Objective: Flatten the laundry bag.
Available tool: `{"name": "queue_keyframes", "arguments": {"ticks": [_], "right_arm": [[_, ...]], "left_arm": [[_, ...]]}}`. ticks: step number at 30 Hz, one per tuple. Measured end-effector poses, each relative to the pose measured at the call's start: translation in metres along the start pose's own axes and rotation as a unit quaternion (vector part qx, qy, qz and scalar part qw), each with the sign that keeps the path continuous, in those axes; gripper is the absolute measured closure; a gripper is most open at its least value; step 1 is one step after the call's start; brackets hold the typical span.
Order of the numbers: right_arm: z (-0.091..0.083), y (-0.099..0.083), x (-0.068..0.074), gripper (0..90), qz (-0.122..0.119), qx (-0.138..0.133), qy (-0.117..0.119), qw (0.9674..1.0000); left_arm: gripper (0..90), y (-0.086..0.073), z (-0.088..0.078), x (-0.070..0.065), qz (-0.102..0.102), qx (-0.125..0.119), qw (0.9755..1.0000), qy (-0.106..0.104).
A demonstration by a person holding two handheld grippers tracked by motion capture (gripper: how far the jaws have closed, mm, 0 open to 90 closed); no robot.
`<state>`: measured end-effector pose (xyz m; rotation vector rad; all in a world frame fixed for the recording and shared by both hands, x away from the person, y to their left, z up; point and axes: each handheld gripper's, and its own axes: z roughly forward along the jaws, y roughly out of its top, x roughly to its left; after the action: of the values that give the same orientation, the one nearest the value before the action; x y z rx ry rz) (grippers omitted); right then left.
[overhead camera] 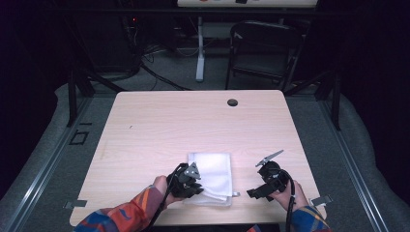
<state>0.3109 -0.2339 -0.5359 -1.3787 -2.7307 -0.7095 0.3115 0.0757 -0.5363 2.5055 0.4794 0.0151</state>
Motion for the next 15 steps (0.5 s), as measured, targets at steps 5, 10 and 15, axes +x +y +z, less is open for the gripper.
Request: {"name": "queue_keyframes", "arguments": {"ticks": [5,10,15], "right_arm": [[0.000,0.002,0.004,16.9,-0.011,0.005,0.000,0.9999],[0.000,0.005,0.009,28.0,-0.031,0.003,0.004,0.9995],[0.005,0.010,0.024,47.9,-0.049,-0.010,0.012,0.9987]], "left_arm": [[82.6,0.000,-0.005,0.004,-0.014,-0.013,0.9998,-0.001],[82.5,0.001,-0.006,0.005,-0.020,-0.020,0.9996,0.001],[82.3,0.003,-0.009,0.005,-0.021,-0.026,0.9994,0.005]]}}
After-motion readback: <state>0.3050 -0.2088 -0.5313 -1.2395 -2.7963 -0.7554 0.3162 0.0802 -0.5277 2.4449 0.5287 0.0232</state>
